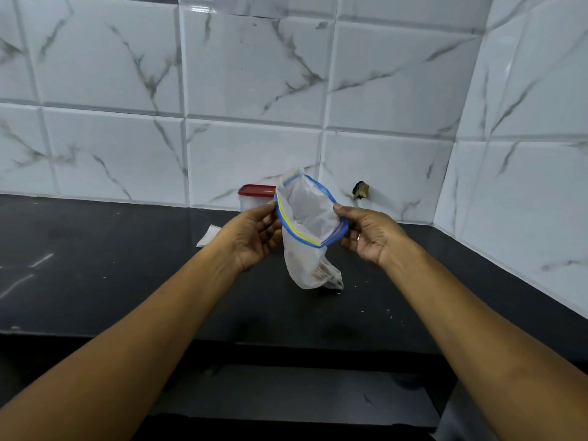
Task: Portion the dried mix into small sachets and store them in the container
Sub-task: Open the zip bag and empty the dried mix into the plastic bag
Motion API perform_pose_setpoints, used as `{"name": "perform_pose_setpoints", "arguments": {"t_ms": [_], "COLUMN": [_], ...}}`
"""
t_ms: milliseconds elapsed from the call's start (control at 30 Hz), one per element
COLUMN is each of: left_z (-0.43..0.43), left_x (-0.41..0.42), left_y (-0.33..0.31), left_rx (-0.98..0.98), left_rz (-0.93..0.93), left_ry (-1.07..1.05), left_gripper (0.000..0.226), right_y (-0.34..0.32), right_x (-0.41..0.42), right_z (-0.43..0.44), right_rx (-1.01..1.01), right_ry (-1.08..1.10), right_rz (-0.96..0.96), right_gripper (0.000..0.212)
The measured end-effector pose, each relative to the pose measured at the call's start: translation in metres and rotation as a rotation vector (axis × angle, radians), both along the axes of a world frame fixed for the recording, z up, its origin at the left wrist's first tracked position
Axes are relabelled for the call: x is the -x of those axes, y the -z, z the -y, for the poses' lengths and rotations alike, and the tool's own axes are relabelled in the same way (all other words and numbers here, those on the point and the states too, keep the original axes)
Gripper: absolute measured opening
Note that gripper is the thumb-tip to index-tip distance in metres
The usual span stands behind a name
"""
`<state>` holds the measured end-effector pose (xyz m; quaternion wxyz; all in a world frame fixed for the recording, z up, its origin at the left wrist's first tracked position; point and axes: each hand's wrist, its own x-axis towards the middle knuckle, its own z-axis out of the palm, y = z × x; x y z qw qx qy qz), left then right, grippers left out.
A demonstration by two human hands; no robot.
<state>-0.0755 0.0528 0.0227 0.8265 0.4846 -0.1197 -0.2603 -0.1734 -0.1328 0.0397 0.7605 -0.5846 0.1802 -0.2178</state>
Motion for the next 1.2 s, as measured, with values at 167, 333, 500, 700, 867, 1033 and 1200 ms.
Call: {"name": "perform_pose_setpoints", "arguments": {"t_ms": [167, 333, 500, 700, 867, 1033, 1200], "left_z": [0.009, 0.017, 0.020, 0.024, 0.024, 0.024, 0.029], "left_x": [-0.005, -0.007, -0.015, -0.028, -0.034, -0.036, -0.042], "left_y": [0.004, 0.001, -0.001, 0.005, 0.013, 0.016, 0.016], "left_rx": [0.053, 0.105, 0.093, 0.149, 0.198, 0.154, 0.096], "left_rz": [-0.001, 0.007, 0.037, 0.015, 0.023, 0.016, 0.026], "left_ry": [0.083, 0.063, 0.045, 0.061, 0.121, 0.174, 0.119], "left_gripper": [0.019, 0.033, 0.027, 0.025, 0.024, 0.030, 0.027], "right_y": [-0.006, -0.009, -0.009, -0.005, -0.001, 0.006, 0.008], "right_x": [-0.013, -0.022, -0.032, -0.036, -0.038, -0.044, -0.048], "right_z": [0.001, 0.005, 0.009, 0.018, 0.021, 0.020, 0.022], "right_rx": [-0.158, -0.187, -0.163, -0.223, -0.287, -0.218, -0.146], "right_ry": [-0.064, -0.122, -0.121, -0.143, -0.180, -0.189, -0.216], "right_rz": [0.063, 0.072, 0.074, 0.106, 0.113, 0.057, 0.037], "right_gripper": [0.009, 0.007, 0.011, 0.013, 0.014, 0.028, 0.017]}}
